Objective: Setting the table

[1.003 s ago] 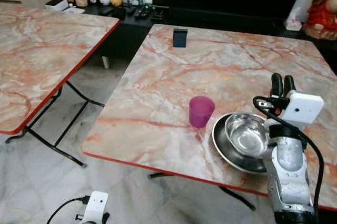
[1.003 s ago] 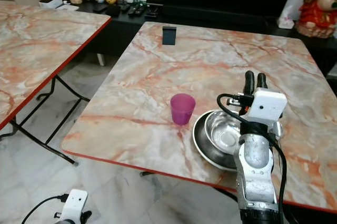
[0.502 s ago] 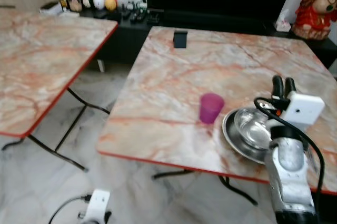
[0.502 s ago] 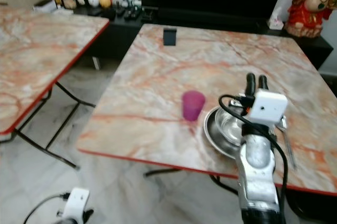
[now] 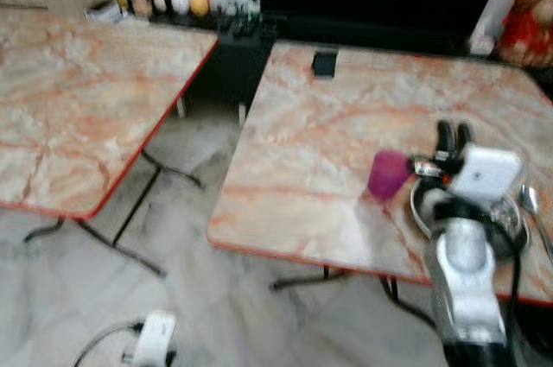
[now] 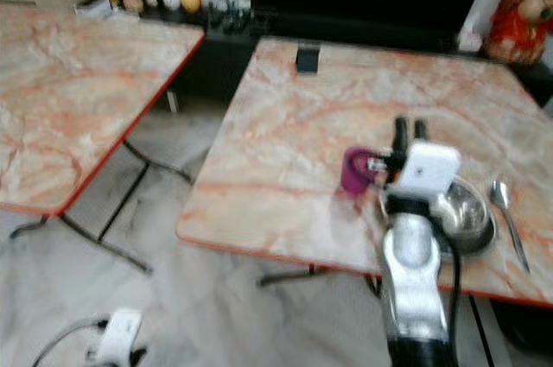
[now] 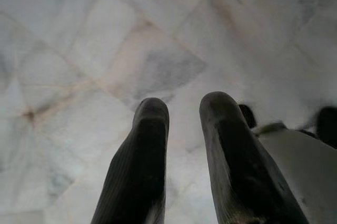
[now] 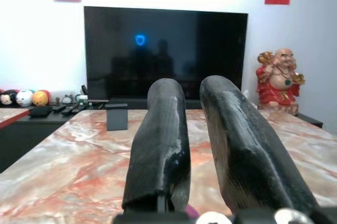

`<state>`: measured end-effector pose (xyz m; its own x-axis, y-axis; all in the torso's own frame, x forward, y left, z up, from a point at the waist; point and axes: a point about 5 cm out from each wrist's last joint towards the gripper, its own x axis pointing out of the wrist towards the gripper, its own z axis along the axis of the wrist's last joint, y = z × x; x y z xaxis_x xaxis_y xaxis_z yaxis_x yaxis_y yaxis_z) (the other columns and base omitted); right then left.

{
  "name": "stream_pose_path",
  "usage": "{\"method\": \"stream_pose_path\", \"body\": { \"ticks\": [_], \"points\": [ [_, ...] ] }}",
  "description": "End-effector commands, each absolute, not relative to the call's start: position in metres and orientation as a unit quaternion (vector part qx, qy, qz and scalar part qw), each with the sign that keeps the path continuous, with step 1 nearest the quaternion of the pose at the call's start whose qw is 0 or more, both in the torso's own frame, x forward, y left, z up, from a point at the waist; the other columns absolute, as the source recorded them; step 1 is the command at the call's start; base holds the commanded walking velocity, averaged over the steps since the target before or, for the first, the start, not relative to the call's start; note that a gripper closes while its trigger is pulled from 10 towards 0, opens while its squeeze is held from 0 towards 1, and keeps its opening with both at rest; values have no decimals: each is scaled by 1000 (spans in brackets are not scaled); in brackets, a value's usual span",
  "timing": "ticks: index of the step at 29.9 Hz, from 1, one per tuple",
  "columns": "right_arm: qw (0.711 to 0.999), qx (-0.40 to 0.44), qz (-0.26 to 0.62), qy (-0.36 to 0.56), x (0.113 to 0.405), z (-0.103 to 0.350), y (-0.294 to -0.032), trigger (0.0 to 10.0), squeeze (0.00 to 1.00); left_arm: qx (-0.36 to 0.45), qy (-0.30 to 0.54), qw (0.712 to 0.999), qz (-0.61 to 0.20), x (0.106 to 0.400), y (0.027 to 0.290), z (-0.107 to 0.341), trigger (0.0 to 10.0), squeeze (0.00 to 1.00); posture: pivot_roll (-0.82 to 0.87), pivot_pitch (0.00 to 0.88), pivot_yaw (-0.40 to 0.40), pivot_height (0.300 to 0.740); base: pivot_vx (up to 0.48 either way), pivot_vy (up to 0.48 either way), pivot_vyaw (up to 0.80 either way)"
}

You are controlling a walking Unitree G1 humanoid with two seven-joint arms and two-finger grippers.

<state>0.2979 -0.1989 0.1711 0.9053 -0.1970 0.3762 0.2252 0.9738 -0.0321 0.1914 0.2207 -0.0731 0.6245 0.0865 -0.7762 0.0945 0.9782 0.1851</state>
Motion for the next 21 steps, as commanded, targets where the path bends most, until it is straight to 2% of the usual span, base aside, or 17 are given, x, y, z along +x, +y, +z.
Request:
{"method": "stream_pose_path", "body": {
  "ticks": [1,21],
  "points": [
    [974,-38,-118,-192,297,173,-205,10000,0,96,436,895,-5,191,215,-75,10000,0,29,0,-19,727,0,277,0],
    [974,-32,-115,-195,302,174,-200,10000,0,93,435,896,-5,193,214,-74,10000,0,31,0,-17,727,0,278,0]
  ]
}}
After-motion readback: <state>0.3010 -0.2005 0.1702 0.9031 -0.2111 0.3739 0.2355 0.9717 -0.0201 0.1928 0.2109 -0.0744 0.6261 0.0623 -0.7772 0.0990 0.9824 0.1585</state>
